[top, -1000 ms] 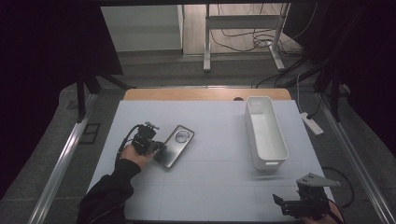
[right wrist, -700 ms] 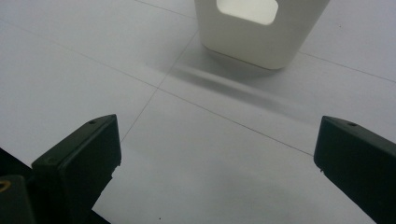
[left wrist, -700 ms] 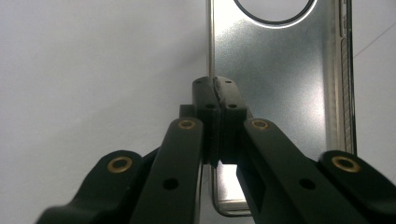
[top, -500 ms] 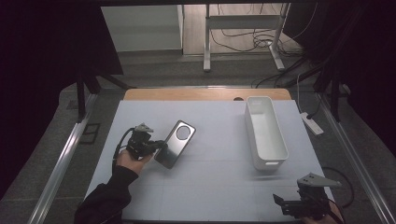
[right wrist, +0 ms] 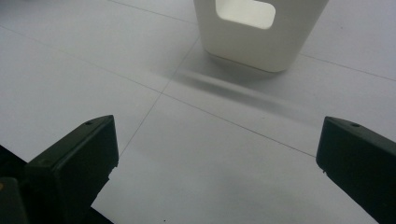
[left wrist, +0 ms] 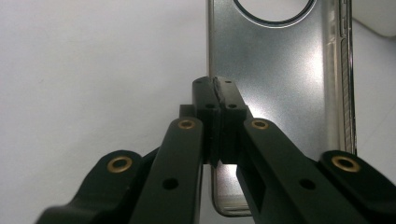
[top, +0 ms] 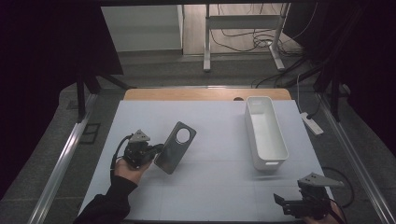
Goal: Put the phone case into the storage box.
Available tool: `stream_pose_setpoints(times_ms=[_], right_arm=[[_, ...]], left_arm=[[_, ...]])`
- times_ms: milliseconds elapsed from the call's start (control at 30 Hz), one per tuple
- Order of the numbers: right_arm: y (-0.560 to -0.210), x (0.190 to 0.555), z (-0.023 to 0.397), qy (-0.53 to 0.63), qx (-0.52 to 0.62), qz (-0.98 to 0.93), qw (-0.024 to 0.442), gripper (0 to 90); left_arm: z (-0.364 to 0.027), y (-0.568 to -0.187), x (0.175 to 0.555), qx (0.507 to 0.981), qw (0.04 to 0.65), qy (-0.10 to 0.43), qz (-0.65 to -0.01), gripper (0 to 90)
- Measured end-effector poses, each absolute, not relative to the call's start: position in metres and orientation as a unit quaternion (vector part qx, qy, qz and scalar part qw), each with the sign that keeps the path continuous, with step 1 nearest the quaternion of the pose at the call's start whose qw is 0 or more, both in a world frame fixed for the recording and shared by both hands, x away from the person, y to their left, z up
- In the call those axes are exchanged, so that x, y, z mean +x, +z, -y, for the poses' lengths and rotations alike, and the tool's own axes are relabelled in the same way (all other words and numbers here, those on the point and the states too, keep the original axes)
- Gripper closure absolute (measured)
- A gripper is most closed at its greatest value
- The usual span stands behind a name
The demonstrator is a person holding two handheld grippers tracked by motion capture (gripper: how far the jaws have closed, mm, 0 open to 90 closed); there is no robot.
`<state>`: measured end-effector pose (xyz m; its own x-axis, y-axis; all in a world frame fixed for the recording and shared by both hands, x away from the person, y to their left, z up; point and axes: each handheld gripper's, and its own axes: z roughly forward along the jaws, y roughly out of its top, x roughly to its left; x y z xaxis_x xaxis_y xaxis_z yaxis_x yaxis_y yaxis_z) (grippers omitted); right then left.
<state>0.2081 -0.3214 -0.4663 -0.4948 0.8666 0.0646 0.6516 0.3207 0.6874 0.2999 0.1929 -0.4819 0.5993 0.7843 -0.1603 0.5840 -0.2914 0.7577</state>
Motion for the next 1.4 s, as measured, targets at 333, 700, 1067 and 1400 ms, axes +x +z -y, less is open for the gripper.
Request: stream_pose_setpoints(times_ms=[333, 700, 1067, 1400], right_arm=[[-0.464, 0.208, 0.321, 0.350, 0.471, -0.793, 0.160, 0.0], [-0.458, 0.217, 0.314, 0.403, 0.449, -0.787, 0.132, 0.0], [-0.455, 0.231, 0.302, 0.431, 0.424, -0.789, 0.107, 0.0], [-0.452, 0.241, 0.287, 0.433, 0.398, -0.803, 0.094, 0.0]], left_arm=[[-0.194, -0.481, 0.284, 0.785, 0.432, 0.124, -0.427, 89.3], [-0.193, -0.478, 0.272, 0.786, 0.436, 0.129, -0.419, 89.3], [-0.190, -0.476, 0.263, 0.781, 0.448, 0.126, -0.416, 89.2], [-0.186, -0.477, 0.259, 0.782, 0.451, 0.119, -0.412, 89.2]])
